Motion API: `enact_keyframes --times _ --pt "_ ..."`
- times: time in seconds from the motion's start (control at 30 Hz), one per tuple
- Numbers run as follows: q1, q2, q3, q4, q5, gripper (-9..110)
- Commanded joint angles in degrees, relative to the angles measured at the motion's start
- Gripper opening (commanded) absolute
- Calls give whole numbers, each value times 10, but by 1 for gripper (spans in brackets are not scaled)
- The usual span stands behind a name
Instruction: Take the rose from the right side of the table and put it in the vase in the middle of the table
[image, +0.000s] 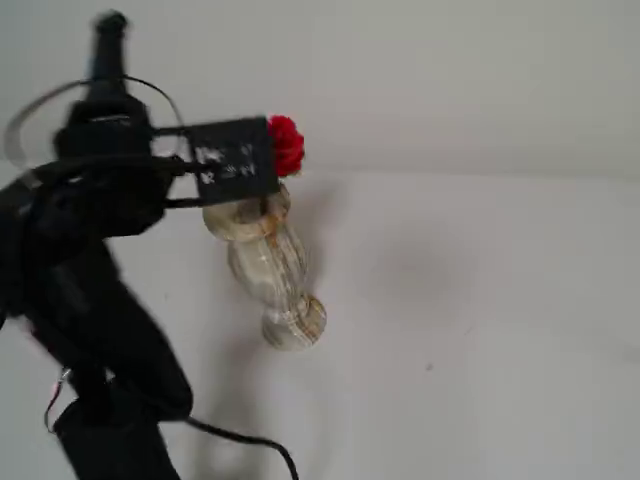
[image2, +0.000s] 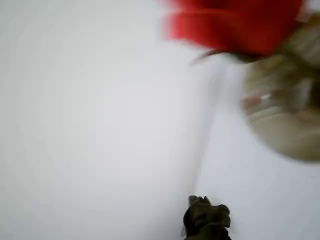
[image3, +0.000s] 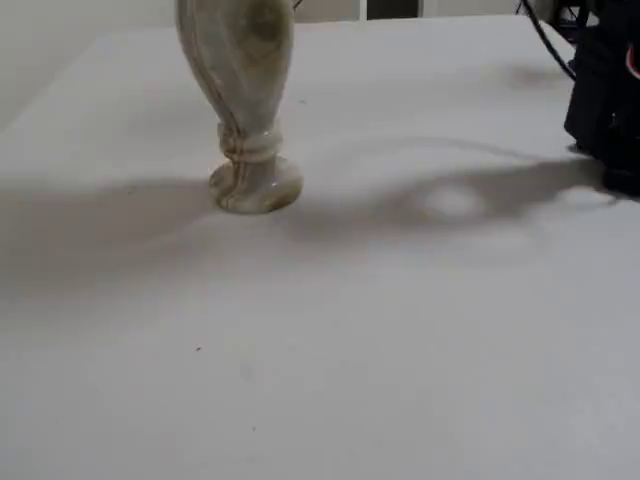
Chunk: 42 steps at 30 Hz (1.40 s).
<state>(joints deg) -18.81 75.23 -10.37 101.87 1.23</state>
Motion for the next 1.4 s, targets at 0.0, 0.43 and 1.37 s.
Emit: enact_keyframes --times 0.0,0.43,1.37 --pt "4 166 54 18 -25 52" --pt "46 658 570 -18 -18 4" --pt "109 1152 1532 -165 -83 0"
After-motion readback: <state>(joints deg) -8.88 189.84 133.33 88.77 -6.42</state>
